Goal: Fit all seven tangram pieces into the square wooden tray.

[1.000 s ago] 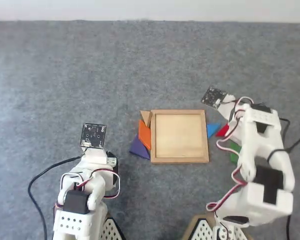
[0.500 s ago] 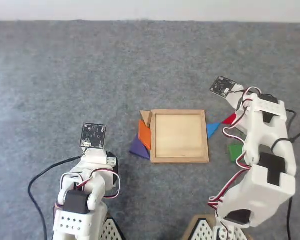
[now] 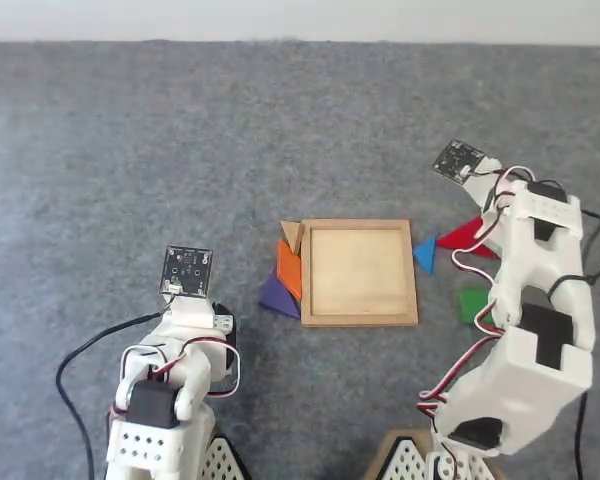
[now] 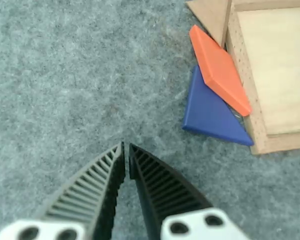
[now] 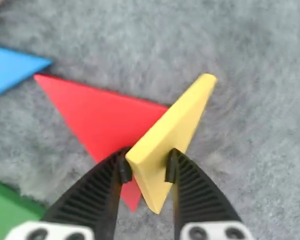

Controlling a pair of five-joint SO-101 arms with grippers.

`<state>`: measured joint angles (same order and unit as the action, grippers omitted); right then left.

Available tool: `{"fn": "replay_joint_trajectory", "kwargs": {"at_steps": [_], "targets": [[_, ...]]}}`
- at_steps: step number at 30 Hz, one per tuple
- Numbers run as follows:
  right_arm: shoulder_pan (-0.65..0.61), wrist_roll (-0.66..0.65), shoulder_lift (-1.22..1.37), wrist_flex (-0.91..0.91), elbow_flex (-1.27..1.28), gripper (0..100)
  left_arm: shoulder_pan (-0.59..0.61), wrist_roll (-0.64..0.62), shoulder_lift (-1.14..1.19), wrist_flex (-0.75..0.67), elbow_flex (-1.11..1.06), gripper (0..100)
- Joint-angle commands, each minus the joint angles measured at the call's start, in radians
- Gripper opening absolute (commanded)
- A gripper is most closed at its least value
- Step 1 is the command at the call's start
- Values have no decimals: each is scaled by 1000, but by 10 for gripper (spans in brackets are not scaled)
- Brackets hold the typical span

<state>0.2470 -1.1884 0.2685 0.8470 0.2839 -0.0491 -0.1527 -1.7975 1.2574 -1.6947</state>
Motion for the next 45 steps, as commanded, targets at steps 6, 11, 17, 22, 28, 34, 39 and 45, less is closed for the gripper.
{"fn": "replay_joint_trajectory", "kwargs": {"at_steps": [6,11,17,22,28,34,39,45], "targets": [[41,176,18,143,-144,35,5,6,-20,6,12,14],[41,275,18,357,-394,33,5,6,-20,6,12,14],[-45,384,16,618,-677,33,5,6,-20,6,12,14],[-186,509,16,877,-905,33,5,6,-20,6,12,14],[-407,862,44,921,-893,7,5,6,-20,6,12,14],[-651,1172,97,917,-796,6,5,6,-20,6,12,14],[-794,1382,148,839,-790,6,5,6,-20,6,12,14],[-751,1478,262,757,-789,6,5,6,-20,6,12,14]]}}
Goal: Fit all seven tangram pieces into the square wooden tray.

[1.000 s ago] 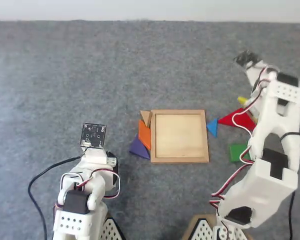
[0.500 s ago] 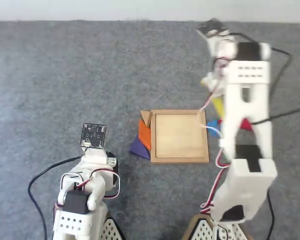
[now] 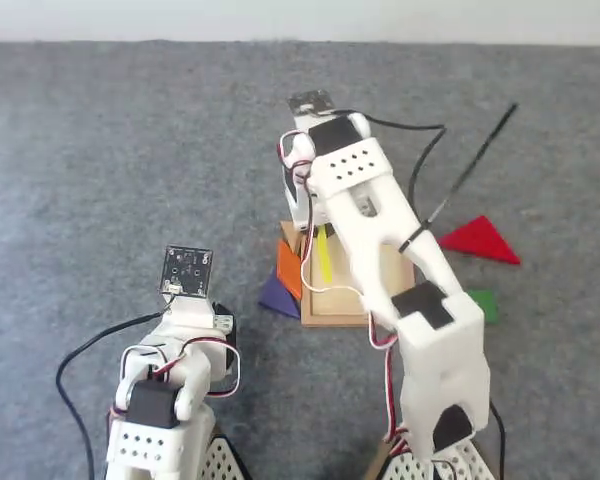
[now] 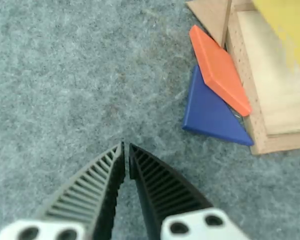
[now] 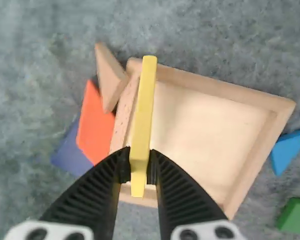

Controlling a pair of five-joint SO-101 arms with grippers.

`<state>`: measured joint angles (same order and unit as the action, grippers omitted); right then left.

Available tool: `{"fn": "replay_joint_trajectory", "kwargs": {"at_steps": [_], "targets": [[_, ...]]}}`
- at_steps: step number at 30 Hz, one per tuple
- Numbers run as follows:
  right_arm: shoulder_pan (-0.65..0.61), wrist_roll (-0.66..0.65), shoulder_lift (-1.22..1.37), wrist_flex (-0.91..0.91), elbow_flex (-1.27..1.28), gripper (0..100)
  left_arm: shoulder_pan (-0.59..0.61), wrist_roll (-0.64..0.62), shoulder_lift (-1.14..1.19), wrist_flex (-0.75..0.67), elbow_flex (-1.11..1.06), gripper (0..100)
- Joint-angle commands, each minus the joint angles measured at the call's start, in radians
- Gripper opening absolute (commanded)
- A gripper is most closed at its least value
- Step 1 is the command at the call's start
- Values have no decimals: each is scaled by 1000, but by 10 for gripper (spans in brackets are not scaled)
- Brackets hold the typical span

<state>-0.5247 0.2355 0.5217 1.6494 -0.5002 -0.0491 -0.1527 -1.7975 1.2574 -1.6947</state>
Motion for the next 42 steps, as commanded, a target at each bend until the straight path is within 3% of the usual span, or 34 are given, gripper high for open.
{"fn": "replay_joint_trajectory", "kwargs": {"at_steps": [1,11,42], "targets": [[25,71,25,-56,-5,6,5,6,-20,6,12,14],[-96,137,107,-127,-5,6,5,6,-20,6,12,14],[-58,60,102,-1,123,6,5,6,-20,6,12,14]]}}
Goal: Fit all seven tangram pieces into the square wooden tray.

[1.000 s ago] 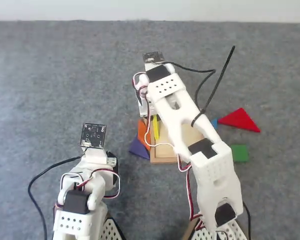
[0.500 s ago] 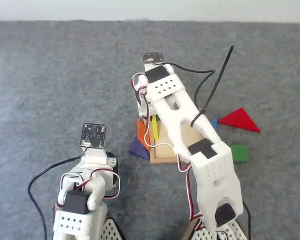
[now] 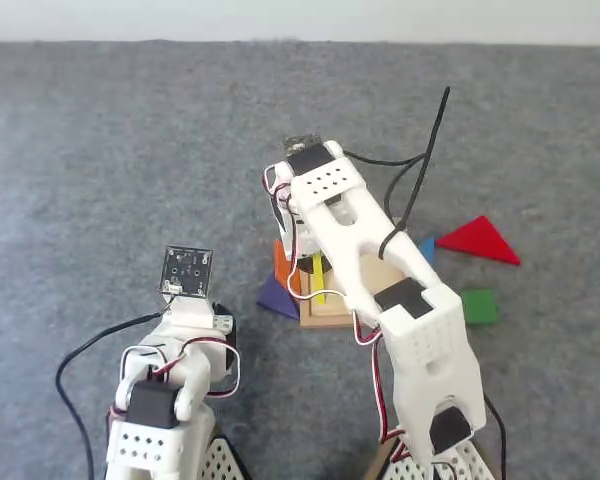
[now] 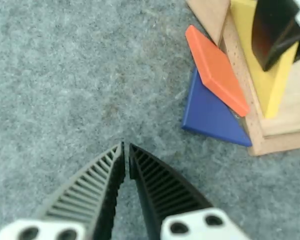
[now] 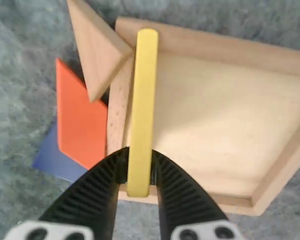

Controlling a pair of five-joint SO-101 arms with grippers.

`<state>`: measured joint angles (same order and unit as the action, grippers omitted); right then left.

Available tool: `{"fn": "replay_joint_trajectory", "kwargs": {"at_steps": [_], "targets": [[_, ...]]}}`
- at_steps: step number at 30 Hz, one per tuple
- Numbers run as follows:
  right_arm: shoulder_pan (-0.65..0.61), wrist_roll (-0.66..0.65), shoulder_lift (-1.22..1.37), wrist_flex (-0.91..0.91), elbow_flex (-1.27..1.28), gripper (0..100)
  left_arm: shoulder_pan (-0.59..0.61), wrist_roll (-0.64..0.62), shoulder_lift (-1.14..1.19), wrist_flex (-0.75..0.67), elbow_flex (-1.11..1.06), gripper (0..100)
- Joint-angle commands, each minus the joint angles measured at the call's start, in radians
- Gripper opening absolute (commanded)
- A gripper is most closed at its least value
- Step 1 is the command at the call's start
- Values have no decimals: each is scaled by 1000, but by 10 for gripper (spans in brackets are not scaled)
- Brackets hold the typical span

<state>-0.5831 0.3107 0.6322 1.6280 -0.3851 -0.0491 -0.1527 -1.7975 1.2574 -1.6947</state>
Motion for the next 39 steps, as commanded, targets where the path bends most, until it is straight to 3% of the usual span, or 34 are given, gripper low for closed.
{"fn": "replay_joint_trajectory", "kwargs": {"at_steps": [1,17,25,29,39], "targets": [[1,-15,-8,21,8,6,5,6,-20,6,12,14],[-71,-8,-216,-12,43,6,5,6,-20,6,12,14],[-71,-26,-615,-323,506,6,5,6,-20,6,12,14],[-68,-107,-780,-464,732,6,5,6,-20,6,12,14],[-59,-157,-737,-526,801,6,5,6,-20,6,12,14]]}}
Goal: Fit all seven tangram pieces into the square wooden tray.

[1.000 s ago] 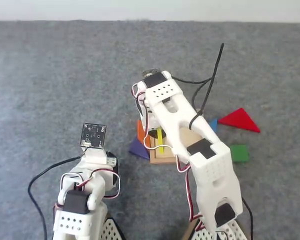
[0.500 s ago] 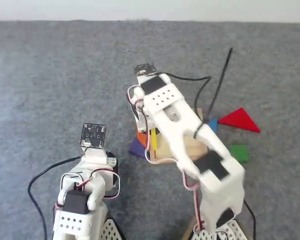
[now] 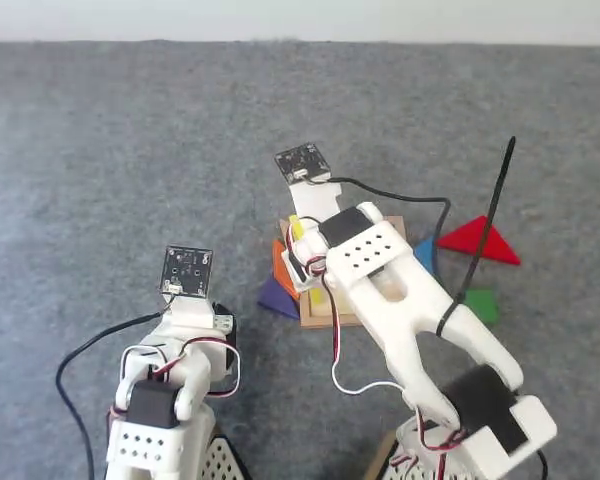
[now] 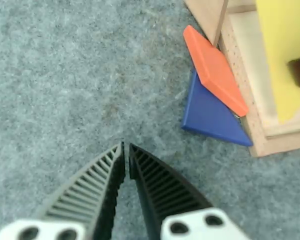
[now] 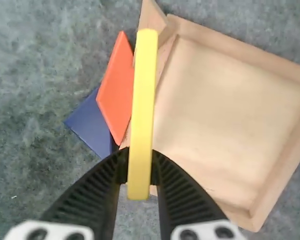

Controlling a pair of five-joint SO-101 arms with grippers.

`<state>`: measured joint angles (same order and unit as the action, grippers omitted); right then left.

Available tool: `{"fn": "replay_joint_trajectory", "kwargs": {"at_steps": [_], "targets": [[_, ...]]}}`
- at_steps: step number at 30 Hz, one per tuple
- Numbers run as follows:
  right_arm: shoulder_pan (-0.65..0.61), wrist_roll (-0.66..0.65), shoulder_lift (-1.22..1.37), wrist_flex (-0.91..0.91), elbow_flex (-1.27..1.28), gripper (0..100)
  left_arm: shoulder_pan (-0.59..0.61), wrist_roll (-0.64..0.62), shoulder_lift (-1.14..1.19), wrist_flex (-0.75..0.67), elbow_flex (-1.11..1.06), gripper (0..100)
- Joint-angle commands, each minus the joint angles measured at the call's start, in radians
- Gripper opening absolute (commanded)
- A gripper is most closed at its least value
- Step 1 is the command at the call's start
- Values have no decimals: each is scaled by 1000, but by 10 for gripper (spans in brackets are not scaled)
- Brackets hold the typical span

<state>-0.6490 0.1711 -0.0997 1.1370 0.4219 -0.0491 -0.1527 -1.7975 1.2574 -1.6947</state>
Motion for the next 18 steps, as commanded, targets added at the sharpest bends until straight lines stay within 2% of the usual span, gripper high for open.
{"fn": "replay_joint_trajectory", "kwargs": {"at_steps": [1,18], "targets": [[7,-17,8,-44,-6,6,5,6,-20,6,12,14],[28,-28,88,-139,60,6,5,6,-20,6,12,14]]}}
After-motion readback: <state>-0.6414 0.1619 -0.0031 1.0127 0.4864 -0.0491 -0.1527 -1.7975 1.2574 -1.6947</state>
